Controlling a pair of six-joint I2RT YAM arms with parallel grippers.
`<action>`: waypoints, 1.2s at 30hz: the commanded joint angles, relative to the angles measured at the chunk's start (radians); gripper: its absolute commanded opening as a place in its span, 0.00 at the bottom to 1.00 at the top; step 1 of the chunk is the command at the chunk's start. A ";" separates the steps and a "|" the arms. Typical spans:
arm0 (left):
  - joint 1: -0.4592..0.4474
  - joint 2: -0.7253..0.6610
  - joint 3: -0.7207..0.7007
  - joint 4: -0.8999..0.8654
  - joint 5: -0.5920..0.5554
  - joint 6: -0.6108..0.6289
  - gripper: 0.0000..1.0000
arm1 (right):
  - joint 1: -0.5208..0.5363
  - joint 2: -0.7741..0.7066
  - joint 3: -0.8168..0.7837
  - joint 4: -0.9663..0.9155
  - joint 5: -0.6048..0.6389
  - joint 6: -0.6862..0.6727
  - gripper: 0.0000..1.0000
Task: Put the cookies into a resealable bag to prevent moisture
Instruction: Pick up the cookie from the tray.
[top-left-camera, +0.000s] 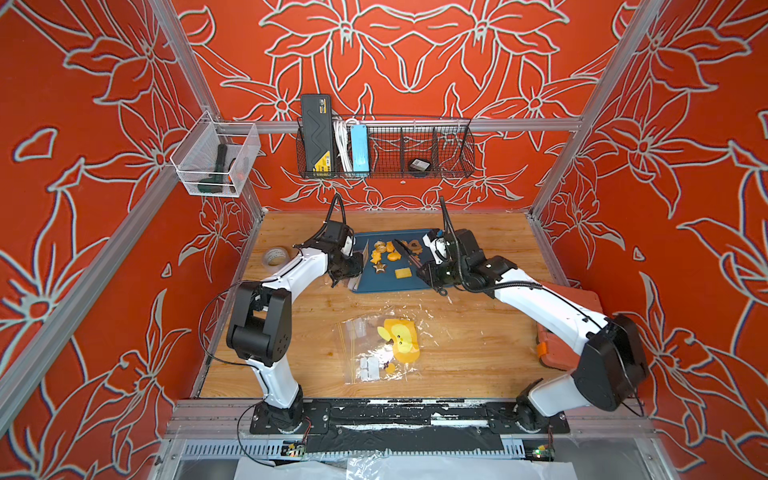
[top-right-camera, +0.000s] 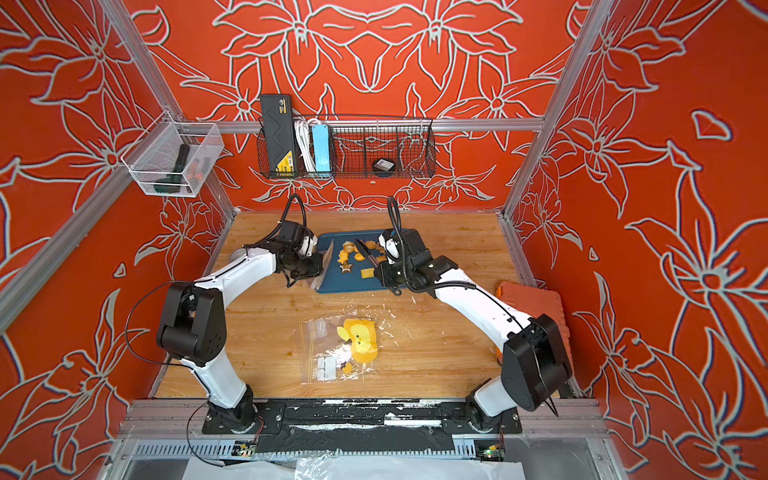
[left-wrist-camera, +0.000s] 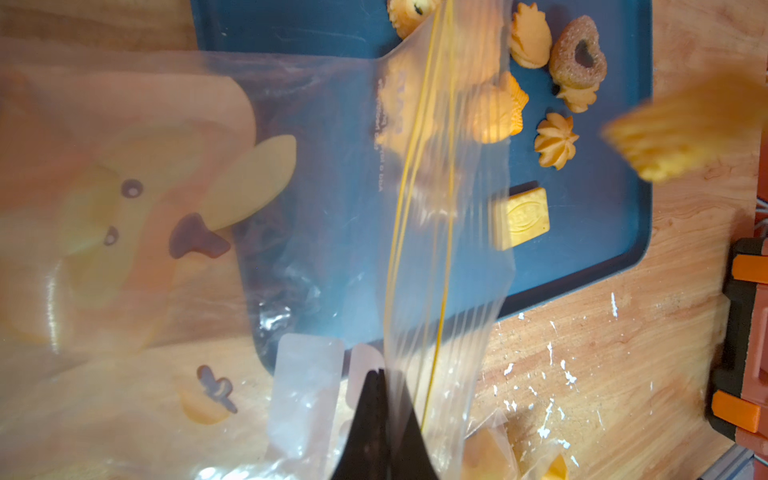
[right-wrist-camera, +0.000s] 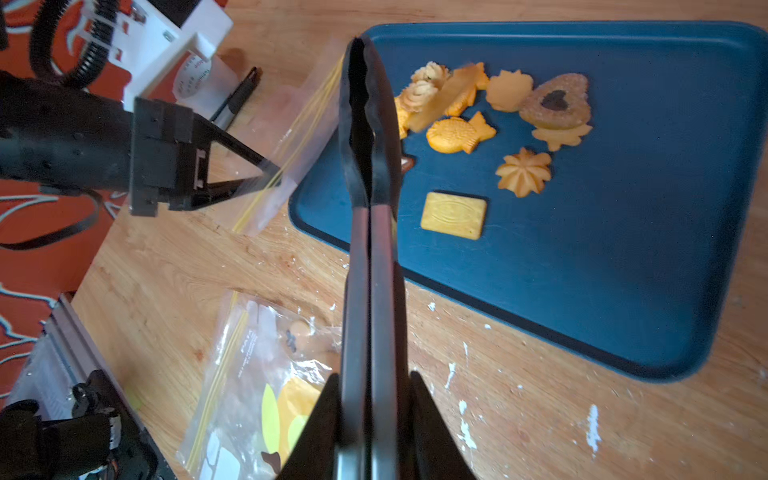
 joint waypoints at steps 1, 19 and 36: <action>-0.006 0.011 -0.003 0.009 0.030 0.021 0.00 | 0.023 0.038 0.070 0.037 -0.034 0.015 0.07; -0.015 0.008 -0.007 0.007 0.016 0.023 0.00 | -0.011 0.030 -0.015 -0.174 0.150 0.005 0.12; -0.017 0.004 -0.008 0.008 0.017 0.024 0.00 | 0.011 0.064 -0.064 -0.157 0.131 0.050 0.47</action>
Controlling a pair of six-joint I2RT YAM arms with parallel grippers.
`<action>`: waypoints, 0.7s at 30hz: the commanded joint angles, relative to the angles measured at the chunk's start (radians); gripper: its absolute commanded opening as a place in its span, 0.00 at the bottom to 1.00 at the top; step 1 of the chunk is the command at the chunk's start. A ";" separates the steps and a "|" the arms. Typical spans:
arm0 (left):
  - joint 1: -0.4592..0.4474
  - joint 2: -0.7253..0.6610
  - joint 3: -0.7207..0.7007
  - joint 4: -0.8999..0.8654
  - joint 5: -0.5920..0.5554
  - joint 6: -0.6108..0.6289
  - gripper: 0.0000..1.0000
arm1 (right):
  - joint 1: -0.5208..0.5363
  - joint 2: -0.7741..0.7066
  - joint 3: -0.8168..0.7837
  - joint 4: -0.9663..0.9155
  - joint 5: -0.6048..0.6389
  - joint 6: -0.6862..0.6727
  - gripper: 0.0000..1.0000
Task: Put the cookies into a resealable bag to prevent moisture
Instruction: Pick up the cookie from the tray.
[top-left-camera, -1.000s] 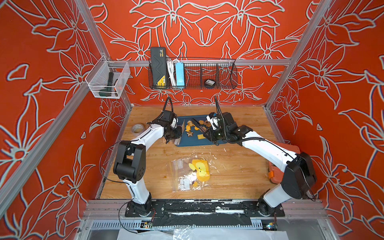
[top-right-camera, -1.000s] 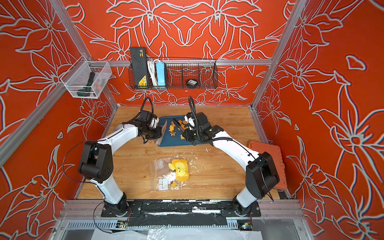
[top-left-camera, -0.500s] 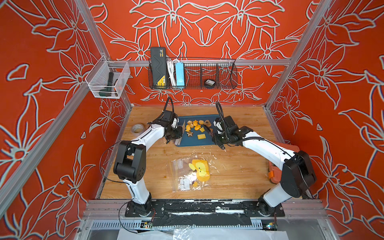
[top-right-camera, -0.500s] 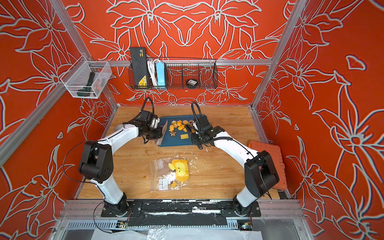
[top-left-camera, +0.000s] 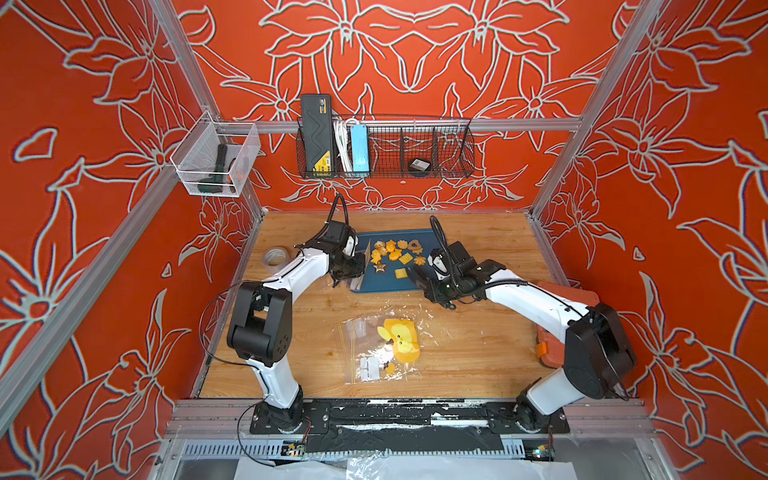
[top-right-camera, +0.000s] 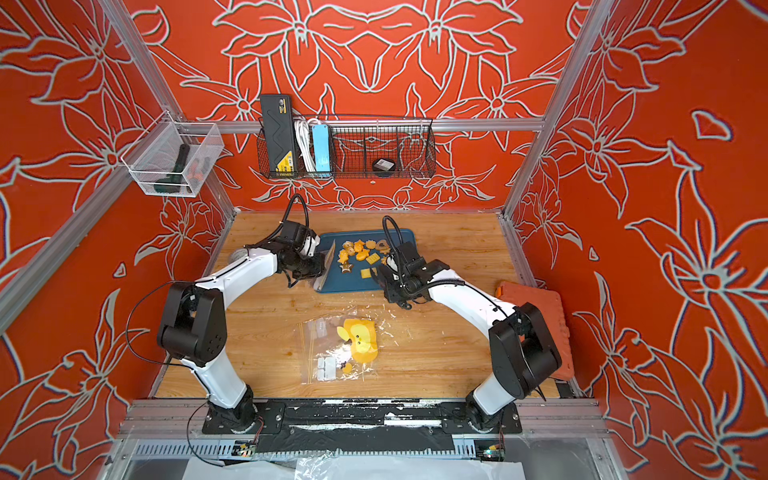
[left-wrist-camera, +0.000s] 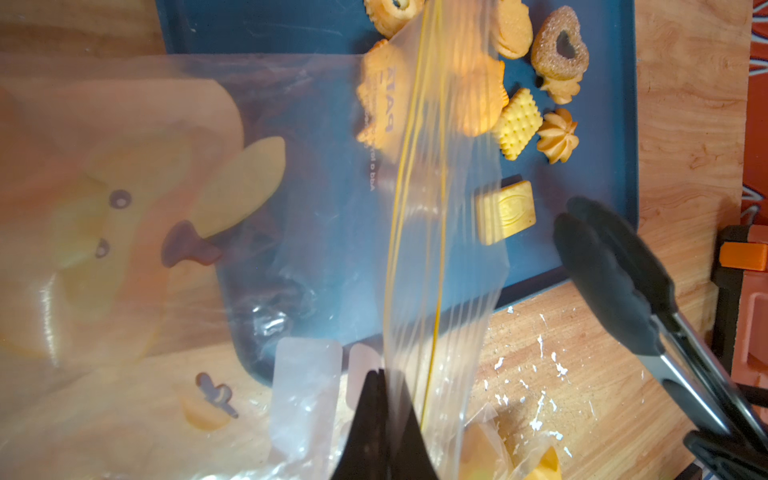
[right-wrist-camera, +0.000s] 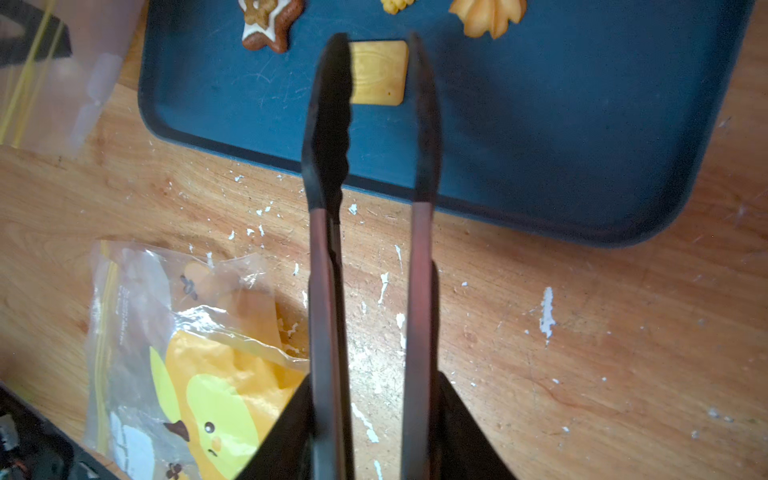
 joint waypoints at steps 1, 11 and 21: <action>-0.005 0.004 -0.008 0.002 0.003 0.019 0.00 | 0.021 0.020 0.022 0.012 0.021 0.020 0.48; -0.005 0.002 -0.008 0.002 0.007 0.019 0.00 | 0.077 0.087 0.095 -0.033 0.112 0.036 0.59; -0.005 -0.001 -0.008 0.001 0.001 0.019 0.00 | 0.116 0.180 0.186 -0.140 0.224 0.019 0.58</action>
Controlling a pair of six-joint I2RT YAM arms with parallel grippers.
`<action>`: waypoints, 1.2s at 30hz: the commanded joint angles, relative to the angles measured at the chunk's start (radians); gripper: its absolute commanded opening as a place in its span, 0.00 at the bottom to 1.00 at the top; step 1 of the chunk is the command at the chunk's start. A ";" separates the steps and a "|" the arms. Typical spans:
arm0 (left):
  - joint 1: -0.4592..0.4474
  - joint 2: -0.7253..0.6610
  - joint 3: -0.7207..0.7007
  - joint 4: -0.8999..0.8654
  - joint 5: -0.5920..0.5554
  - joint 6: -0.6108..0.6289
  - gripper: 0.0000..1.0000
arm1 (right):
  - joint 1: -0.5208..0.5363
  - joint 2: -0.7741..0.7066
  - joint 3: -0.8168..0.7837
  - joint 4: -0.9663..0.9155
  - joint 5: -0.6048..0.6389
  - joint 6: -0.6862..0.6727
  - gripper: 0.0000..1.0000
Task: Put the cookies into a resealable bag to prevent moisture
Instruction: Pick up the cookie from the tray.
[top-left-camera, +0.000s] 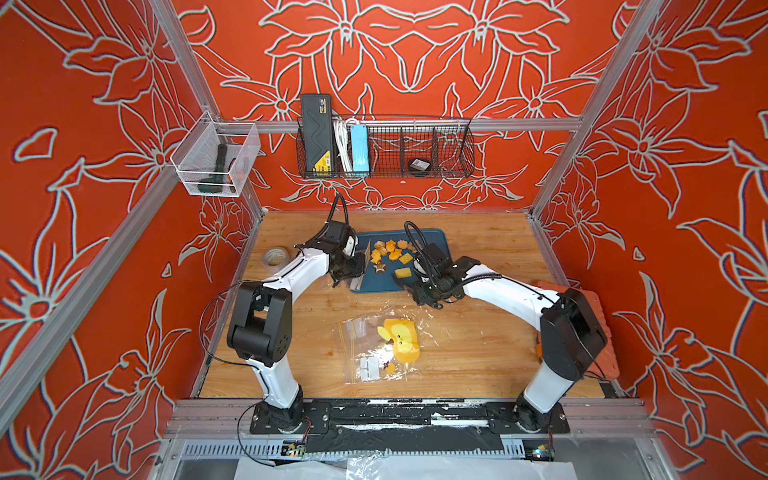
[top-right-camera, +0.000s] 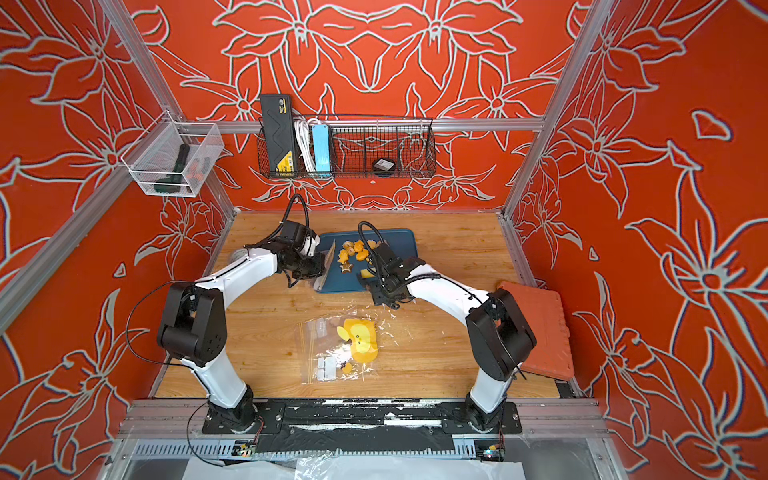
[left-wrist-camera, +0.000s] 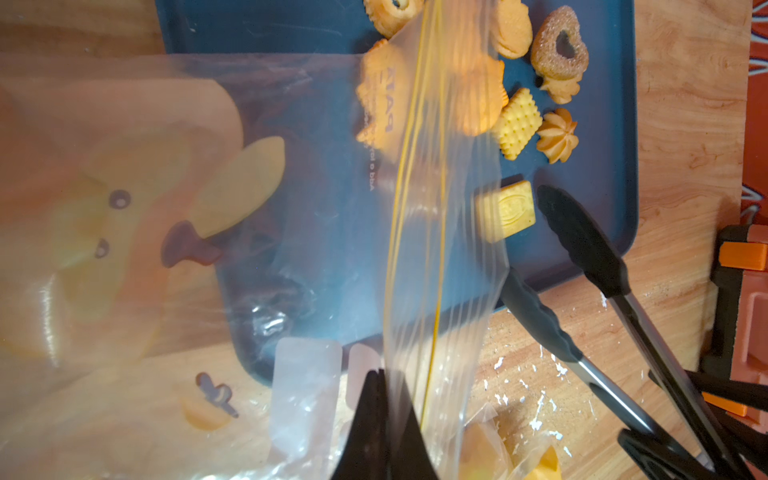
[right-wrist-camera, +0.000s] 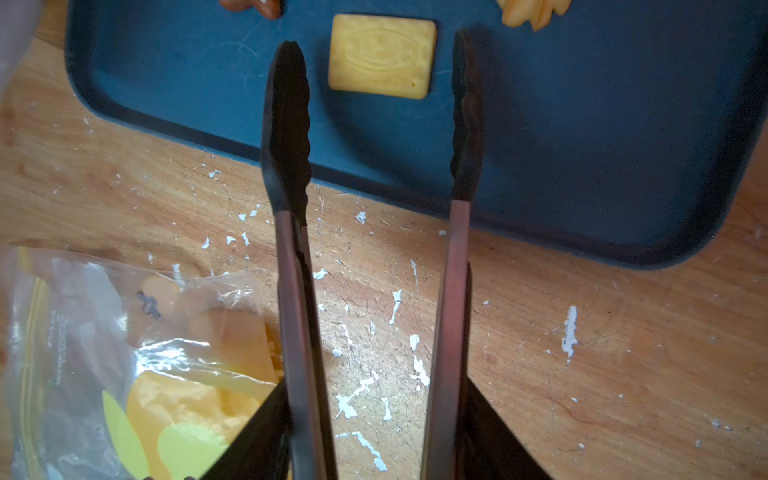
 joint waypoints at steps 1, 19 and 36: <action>-0.005 -0.001 -0.008 0.001 0.001 0.019 0.00 | 0.010 0.021 0.039 -0.051 0.057 0.001 0.57; -0.014 0.011 -0.008 0.001 0.008 0.024 0.00 | 0.010 -0.201 -0.112 0.120 0.143 -0.037 0.33; -0.032 0.019 -0.006 0.001 0.018 0.033 0.00 | 0.042 -0.121 0.073 0.108 -0.016 -0.264 0.29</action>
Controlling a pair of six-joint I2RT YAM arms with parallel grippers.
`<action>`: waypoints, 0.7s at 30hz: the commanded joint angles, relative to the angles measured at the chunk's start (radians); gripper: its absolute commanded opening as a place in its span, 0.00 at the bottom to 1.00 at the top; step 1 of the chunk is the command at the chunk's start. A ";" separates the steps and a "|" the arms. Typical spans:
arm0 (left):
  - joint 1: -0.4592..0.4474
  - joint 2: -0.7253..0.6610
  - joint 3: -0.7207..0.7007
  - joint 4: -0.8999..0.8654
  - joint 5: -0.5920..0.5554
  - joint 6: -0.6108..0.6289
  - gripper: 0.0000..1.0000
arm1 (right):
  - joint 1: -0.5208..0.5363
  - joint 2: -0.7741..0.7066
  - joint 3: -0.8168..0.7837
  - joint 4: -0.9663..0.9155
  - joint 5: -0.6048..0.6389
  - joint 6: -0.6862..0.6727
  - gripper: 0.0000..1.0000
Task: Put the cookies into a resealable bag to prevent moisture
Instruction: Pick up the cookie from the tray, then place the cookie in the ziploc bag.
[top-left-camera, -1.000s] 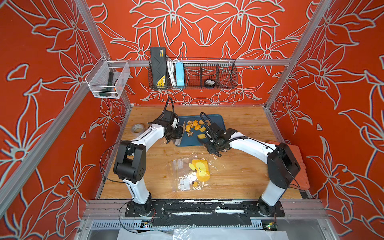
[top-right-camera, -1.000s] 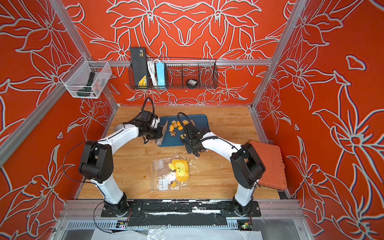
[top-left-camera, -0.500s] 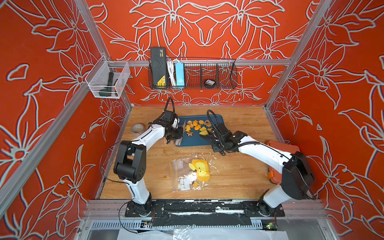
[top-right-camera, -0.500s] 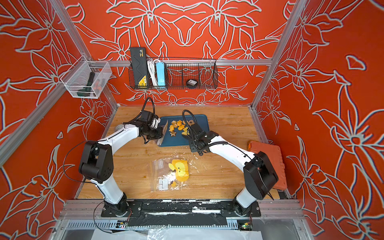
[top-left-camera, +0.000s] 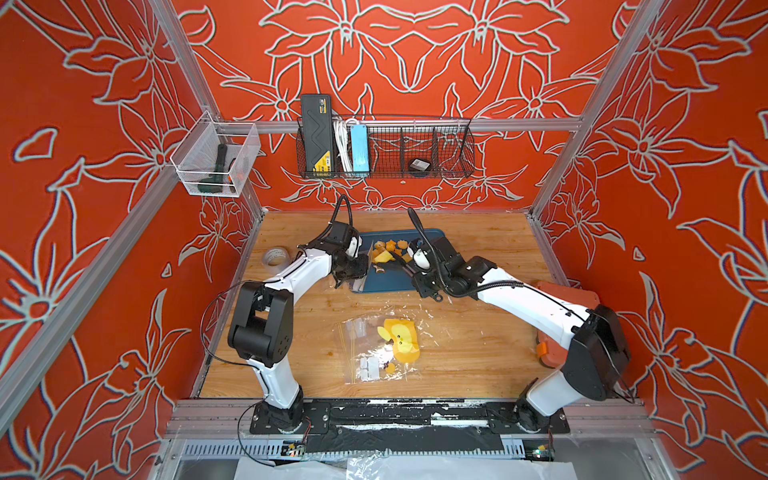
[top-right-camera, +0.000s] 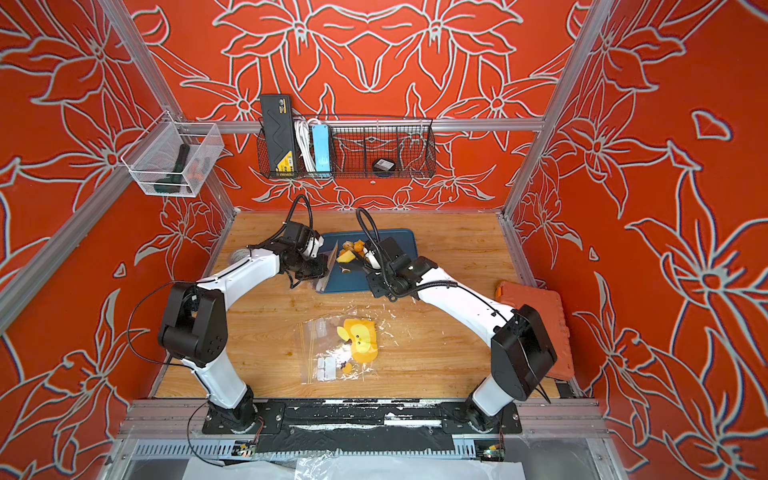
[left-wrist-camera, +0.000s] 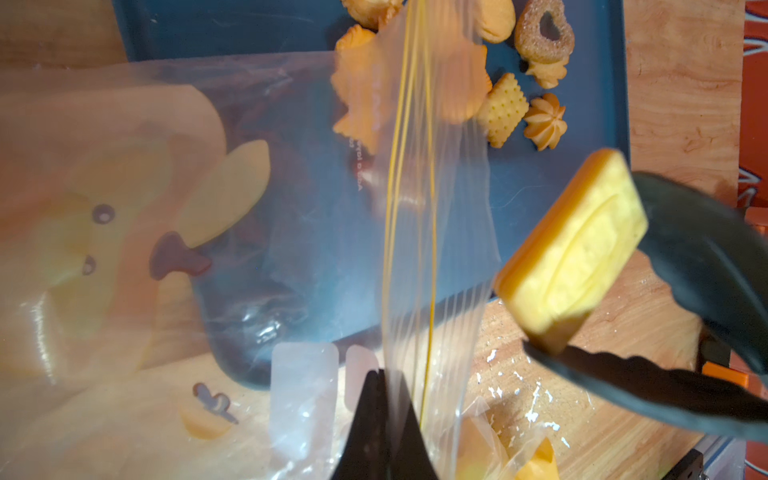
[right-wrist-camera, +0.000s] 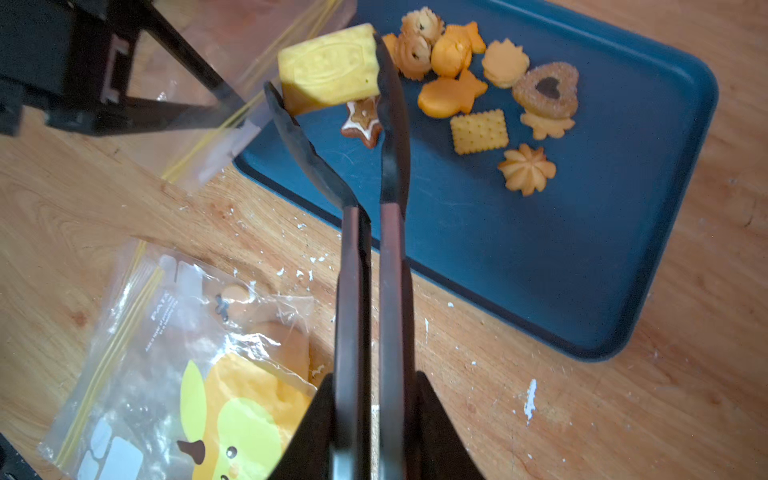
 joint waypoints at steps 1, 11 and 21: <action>-0.008 0.020 -0.006 0.000 0.012 0.023 0.00 | 0.013 0.031 0.067 -0.008 0.003 -0.052 0.29; -0.015 0.019 -0.006 0.000 0.006 0.027 0.00 | 0.019 0.136 0.186 -0.068 0.044 -0.071 0.27; -0.015 0.019 -0.005 -0.002 -0.013 0.024 0.00 | 0.027 0.136 0.157 -0.134 0.122 -0.121 0.25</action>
